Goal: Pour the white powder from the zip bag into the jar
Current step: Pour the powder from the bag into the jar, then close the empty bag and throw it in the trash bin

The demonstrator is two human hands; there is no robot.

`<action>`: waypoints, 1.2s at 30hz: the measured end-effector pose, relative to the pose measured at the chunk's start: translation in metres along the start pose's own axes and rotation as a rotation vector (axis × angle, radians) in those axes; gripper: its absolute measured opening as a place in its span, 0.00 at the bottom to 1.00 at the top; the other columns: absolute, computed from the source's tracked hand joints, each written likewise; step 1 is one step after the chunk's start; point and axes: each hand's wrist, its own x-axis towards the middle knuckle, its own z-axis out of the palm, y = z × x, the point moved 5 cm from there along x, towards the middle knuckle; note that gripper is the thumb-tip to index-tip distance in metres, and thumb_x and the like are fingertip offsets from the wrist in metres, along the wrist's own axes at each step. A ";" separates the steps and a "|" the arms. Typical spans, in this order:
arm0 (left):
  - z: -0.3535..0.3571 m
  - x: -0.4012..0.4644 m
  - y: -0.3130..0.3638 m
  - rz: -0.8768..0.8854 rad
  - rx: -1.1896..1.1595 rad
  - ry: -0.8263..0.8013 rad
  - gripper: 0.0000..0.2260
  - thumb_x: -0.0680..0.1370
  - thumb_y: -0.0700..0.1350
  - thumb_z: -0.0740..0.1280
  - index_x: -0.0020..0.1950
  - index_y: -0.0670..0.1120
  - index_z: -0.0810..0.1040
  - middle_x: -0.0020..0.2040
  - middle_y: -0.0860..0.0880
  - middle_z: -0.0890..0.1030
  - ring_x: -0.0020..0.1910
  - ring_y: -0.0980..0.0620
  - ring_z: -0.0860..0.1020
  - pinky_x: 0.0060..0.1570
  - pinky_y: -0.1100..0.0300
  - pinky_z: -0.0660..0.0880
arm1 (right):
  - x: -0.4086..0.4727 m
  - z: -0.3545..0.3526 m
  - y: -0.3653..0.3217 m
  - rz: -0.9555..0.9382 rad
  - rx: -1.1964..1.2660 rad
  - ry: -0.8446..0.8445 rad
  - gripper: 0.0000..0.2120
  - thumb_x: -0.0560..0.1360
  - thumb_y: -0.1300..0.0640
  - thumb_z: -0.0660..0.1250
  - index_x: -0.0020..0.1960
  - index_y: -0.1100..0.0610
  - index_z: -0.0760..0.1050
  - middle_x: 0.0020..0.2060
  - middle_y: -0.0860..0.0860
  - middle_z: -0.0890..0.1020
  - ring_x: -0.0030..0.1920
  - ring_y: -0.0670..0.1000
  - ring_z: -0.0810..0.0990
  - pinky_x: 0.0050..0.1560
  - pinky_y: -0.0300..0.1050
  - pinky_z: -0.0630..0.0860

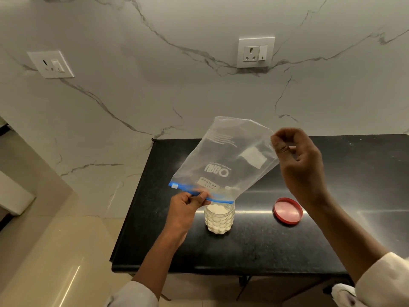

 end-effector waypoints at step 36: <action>0.072 0.002 0.202 0.964 0.953 -0.246 0.10 0.74 0.44 0.73 0.55 0.49 0.81 0.42 0.57 0.77 0.43 0.58 0.73 0.47 0.55 0.78 | 0.029 -0.020 -0.031 -0.026 -0.015 -0.119 0.10 0.78 0.50 0.63 0.58 0.48 0.77 0.52 0.47 0.81 0.45 0.46 0.79 0.40 0.39 0.78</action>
